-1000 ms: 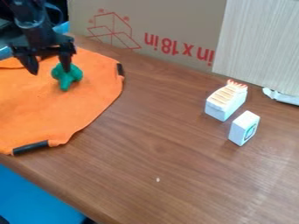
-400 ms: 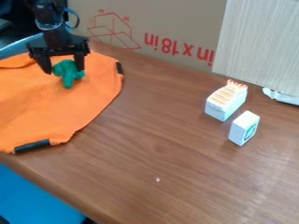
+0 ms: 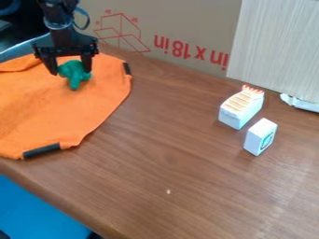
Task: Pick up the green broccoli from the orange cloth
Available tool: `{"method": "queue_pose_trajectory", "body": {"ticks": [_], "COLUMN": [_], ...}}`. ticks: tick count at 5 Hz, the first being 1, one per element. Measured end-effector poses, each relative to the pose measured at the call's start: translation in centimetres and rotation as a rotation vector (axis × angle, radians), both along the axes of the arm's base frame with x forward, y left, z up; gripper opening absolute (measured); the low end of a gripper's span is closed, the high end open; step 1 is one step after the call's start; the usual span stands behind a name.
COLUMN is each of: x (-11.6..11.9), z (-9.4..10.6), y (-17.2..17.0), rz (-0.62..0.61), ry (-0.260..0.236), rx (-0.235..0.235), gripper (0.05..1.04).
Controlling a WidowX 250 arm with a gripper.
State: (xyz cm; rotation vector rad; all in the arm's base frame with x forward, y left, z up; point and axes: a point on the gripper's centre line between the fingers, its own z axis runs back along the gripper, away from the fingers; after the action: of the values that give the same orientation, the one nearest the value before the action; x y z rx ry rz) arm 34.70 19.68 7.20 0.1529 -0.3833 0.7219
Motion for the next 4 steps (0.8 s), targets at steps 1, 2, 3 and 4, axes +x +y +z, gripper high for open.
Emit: {"method": "queue_pose_trajectory", "body": {"ticks": [1, 2, 3, 4], "x": [-0.4, -0.4, -0.1, 0.3], "z": [1.4, 4.1, 5.3, 5.2], "y": [-2.7, -5.7, -7.9, -9.9], "rz": [-0.050, -0.085, -0.097, -0.107], "ry": [-0.001, -0.056, -0.081, -0.070], "rx": [-0.055, -0.056, -0.070, -0.076], "gripper": [0.902, 0.902, 0.902, 0.902]}}
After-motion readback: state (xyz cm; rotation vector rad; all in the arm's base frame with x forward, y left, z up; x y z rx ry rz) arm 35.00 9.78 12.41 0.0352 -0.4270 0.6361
